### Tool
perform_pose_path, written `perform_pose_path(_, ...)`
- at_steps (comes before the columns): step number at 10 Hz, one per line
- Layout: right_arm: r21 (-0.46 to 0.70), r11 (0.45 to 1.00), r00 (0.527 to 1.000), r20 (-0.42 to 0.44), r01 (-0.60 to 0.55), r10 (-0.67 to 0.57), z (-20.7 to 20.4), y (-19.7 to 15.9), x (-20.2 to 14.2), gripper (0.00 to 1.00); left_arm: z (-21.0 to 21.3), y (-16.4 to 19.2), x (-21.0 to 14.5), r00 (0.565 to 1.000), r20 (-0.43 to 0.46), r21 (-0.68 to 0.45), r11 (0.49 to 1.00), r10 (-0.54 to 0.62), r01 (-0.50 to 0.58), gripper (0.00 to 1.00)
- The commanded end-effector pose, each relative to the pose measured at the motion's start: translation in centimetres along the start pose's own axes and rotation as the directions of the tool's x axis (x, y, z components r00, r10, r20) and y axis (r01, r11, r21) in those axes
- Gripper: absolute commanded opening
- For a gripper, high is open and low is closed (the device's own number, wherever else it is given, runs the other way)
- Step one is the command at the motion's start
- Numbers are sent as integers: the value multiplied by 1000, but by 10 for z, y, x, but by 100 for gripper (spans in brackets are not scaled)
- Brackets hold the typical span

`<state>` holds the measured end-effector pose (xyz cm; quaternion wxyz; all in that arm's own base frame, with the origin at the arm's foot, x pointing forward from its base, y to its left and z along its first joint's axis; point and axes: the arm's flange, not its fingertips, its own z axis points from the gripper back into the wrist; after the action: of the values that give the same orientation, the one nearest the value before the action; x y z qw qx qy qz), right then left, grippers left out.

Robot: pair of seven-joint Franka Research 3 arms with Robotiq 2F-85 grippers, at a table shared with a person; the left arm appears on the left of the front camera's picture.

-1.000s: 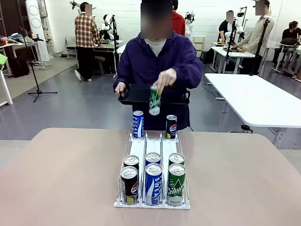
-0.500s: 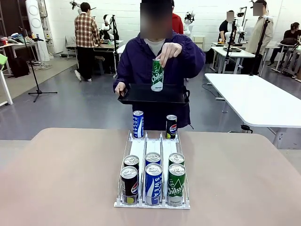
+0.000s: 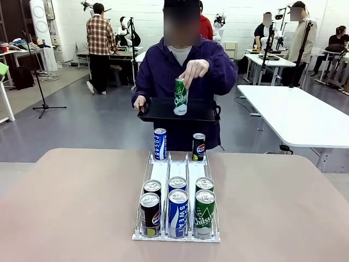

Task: Retrieve and hand over the desired beverage to the person.
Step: Pick up a can of the same type that the person held from the Automatic Can Dispenser.

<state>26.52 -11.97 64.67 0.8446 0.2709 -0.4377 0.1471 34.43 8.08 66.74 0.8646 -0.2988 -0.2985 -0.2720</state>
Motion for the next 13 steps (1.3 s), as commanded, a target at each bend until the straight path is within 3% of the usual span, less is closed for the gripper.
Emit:
perform_pose_path(1, 17, 1000, 1000, 13, -3, 3, -2, -1, 2, 100, 2, 1, 1, 1000, 11, -16, 1000, -20, 20, 100)
perform_pose_path(13, 17, 1000, 1000, 13, -3, 3, -2, -1, 2, 100, 2, 1, 1, 1000, 11, -16, 1000, -20, 20, 100)
